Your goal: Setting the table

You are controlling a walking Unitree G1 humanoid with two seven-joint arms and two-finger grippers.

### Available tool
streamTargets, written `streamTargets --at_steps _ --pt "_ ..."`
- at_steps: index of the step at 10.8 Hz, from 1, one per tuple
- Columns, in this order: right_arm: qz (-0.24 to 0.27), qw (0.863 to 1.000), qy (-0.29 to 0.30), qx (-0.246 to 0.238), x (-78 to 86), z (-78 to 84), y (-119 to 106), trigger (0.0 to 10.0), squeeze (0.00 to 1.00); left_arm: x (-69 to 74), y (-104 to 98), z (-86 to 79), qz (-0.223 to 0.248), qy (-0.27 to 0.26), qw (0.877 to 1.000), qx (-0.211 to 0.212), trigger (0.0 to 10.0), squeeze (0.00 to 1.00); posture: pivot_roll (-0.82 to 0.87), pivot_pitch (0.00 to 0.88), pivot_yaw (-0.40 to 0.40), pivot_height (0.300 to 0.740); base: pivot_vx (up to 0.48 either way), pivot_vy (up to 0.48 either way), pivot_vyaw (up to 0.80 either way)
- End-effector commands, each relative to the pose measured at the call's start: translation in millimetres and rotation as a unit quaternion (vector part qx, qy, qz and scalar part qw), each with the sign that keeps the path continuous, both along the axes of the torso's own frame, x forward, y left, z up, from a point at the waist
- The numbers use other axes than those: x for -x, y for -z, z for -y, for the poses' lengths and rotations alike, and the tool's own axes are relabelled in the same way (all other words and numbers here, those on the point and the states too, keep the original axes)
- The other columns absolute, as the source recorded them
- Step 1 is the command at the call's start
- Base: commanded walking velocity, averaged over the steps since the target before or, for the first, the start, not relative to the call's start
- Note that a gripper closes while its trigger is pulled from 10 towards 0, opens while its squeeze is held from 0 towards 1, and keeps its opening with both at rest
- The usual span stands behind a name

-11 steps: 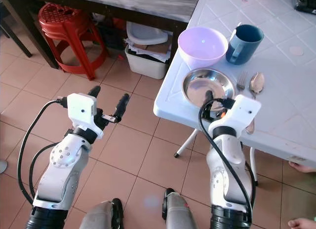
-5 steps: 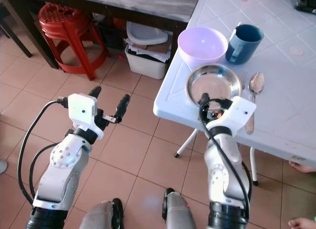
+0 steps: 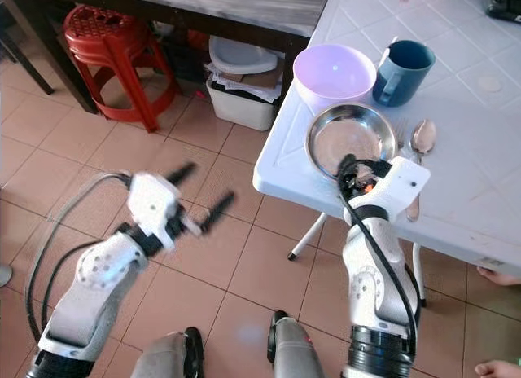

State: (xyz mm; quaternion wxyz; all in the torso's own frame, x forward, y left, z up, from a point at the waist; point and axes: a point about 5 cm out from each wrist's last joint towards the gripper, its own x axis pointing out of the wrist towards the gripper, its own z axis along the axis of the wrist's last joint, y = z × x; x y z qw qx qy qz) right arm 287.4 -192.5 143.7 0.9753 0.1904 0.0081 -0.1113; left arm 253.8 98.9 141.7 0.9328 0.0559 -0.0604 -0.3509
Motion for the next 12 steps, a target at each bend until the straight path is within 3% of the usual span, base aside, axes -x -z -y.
streamTargets --at_steps 1,12 --pt "-0.021 1.000 -0.002 -0.006 1.7 0.6 7.8 0.0 0.00 3.8 0.6 0.7 -0.004 0.015 1.000 -0.002 10.0 0.00 -0.03 0.254 0.015 0.740 0.000 0.000 0.00" --pt "-0.035 0.999 0.008 -0.036 -1.3 5.0 10.9 0.0 0.00 8.4 4.1 3.6 0.006 0.023 1.000 -0.019 10.0 0.00 -0.03 0.250 0.002 0.740 0.000 0.000 0.00"
